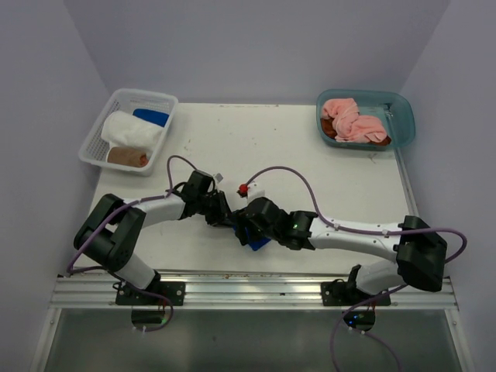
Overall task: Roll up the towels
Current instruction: Roll the towel
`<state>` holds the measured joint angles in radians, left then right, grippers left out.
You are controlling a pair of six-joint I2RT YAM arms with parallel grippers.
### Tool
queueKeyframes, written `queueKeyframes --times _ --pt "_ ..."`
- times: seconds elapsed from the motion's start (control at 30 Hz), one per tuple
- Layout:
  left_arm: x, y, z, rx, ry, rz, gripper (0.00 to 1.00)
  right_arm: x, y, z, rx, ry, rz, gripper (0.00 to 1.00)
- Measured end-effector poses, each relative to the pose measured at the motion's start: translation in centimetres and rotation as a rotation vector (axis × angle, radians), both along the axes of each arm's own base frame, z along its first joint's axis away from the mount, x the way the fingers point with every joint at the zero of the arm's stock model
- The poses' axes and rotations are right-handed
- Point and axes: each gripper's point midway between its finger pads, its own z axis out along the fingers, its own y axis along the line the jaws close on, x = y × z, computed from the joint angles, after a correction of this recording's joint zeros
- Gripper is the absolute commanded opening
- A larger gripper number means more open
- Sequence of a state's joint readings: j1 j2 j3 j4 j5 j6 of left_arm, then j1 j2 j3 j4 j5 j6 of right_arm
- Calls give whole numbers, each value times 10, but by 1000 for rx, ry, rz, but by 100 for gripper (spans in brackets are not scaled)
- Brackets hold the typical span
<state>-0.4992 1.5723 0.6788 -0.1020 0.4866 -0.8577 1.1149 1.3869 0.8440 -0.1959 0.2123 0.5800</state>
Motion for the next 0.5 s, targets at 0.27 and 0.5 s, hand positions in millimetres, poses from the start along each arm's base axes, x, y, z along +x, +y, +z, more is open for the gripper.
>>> queueKeyframes --times 0.27,0.5 --pt "-3 2 -2 9 25 15 18 0 11 -22 -300 -185 107 63" --pt "-3 4 -3 21 32 26 18 0 1 -57 -429 -180 158 58"
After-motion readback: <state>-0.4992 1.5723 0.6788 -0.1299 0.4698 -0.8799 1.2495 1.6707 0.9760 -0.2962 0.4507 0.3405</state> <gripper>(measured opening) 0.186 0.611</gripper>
